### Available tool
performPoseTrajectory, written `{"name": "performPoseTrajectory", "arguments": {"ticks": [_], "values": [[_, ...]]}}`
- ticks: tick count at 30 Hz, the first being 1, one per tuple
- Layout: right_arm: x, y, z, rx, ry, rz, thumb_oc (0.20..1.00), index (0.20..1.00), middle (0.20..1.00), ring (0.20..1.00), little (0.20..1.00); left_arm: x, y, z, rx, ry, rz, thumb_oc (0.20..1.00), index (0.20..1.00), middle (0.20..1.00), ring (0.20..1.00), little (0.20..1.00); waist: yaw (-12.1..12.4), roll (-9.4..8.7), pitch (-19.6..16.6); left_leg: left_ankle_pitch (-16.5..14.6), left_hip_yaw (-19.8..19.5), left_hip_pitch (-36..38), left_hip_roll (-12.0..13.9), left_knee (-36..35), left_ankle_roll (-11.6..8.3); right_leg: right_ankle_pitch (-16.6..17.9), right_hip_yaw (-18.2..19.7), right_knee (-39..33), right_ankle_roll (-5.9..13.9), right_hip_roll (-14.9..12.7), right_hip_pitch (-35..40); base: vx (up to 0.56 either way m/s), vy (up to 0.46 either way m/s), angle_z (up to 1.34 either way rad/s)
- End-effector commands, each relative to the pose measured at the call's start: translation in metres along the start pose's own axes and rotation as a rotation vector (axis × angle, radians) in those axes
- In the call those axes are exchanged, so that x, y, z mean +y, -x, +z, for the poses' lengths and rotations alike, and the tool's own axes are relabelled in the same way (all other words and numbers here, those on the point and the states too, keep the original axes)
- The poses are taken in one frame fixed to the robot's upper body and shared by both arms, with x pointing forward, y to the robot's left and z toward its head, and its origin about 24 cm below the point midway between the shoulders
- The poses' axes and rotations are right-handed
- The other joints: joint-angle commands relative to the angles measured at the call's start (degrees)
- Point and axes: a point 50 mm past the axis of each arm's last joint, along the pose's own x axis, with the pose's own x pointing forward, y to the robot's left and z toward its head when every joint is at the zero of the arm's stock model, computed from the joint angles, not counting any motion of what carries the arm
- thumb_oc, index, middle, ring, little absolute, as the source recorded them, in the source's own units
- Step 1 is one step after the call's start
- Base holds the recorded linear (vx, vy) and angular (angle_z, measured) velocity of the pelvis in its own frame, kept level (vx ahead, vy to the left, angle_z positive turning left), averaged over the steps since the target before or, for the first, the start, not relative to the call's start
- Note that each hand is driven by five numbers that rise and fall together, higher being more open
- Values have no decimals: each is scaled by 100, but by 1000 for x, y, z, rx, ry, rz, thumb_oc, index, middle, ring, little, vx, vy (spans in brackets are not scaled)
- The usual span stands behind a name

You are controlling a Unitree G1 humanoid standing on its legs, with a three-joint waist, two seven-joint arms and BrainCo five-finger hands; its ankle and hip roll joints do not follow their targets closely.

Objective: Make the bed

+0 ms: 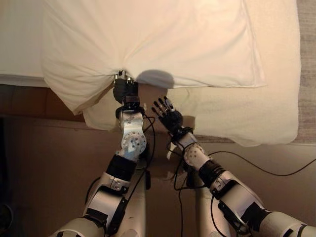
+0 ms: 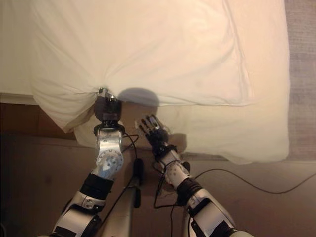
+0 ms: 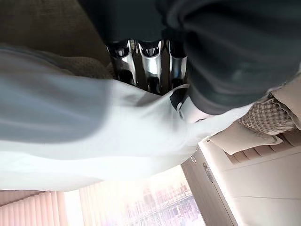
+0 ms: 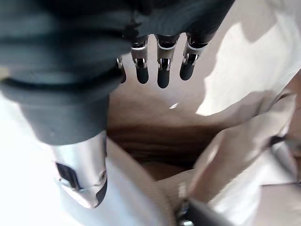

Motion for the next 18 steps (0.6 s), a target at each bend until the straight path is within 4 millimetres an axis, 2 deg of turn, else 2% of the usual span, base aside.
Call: {"name": "performPoseTrajectory", "arguments": {"ticks": [1, 4, 6, 8, 11, 15, 18], "values": [[22, 0, 13, -98, -109, 120, 1000, 1000, 1000, 1000, 1000, -43, 15, 14, -91, 66, -237, 200, 200, 200, 200, 200, 58, 445, -321, -51, -26, -245, -263, -43, 238, 105, -4, -317, 402, -13, 45, 5, 13, 3], [22, 0, 13, -98, -109, 120, 1000, 1000, 1000, 1000, 1000, -43, 15, 14, -91, 66, -237, 200, 200, 200, 200, 200, 58, 445, -321, -51, -26, -245, -263, -43, 238, 105, -4, -317, 402, -13, 45, 0, 0, 0], [27, 6, 38, -193, -130, 177, 1000, 1000, 1000, 1000, 1000, -27, 14, 35, -188, -20, -153, 200, 200, 200, 200, 200, 71, 476, -354, -50, -38, -271, -274, -59, 258, 88, -5, -314, 405, -39, 7, 17, 39, 0], [26, 7, 42, -204, -121, 183, 1000, 1000, 1000, 1000, 1000, -25, 13, 39, -203, -40, -144, 200, 200, 200, 200, 200, 76, 483, -364, -51, -33, -276, -274, -61, 263, 87, 2, -311, 404, -39, 2, 0, 0, 0], [25, 10, 57, -256, -118, 199, 1000, 1000, 1000, 1000, 1000, -14, 13, 58, -269, -119, -103, 200, 200, 200, 200, 200, 112, 530, -388, -86, -44, -244, -290, -62, 261, 47, -12, -320, 414, -53, 27, 10, 6, 1], [25, 12, 68, -305, -140, 203, 1000, 1000, 1000, 1000, 1000, -5, 13, 70, -303, -165, -61, 200, 200, 200, 200, 200, 131, 576, -397, -77, -47, -282, -306, -48, 292, 67, 5, -319, 410, -68, -11, 4, 9, 0], [27, 14, 82, -366, -153, 206, 1000, 1000, 1000, 1000, 1000, 2, 13, 86, -363, -213, -19, 200, 200, 200, 200, 200, 163, 624, -422, -83, -33, -304, -317, -53, 302, 75, 29, -321, 421, -85, -42, 12, 21, 0]]}}
